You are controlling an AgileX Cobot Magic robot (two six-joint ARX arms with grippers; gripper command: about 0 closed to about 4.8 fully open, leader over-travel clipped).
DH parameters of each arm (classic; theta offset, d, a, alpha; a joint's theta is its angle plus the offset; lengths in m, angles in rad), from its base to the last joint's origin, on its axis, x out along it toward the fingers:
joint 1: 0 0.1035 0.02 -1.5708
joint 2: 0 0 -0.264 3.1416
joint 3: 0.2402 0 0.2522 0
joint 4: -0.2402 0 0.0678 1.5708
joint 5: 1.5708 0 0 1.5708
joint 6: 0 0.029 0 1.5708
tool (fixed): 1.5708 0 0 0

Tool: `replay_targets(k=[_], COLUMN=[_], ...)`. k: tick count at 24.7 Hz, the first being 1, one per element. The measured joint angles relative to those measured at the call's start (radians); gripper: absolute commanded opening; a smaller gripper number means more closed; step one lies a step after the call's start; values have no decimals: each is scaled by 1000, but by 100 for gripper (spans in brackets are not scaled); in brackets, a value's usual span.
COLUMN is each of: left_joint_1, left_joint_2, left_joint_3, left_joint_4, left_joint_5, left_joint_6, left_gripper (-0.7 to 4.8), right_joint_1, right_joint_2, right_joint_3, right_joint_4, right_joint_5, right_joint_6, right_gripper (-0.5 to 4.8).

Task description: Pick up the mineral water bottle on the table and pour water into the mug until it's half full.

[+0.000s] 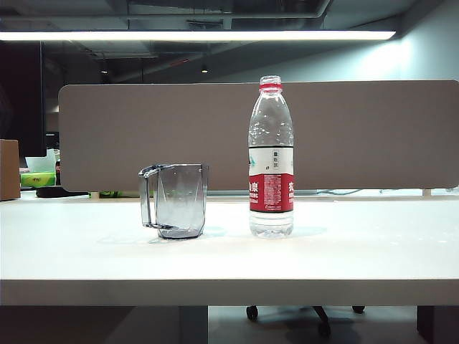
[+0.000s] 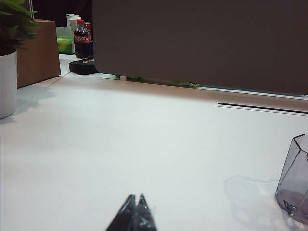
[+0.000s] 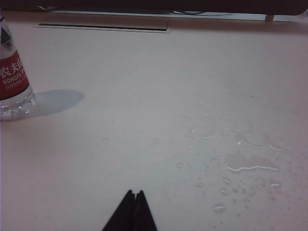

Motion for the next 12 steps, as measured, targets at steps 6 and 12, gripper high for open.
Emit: replay_targets(k=[6,12], left_joint_1=[0,0], left_joint_2=[0,0], left_joint_3=[0,0], left_joint_4=[0,0], left_joint_5=[0,0], left_joint_6=[0,0], left_gripper=[-5,-5], right_joint_1=[0,0], right_joint_2=[0,0], right_joint_3=[0,0], right_joint_4=[0,0], right_joint_5=[0,0], right_joint_6=[0,10], right_gripper=[-6,-6])
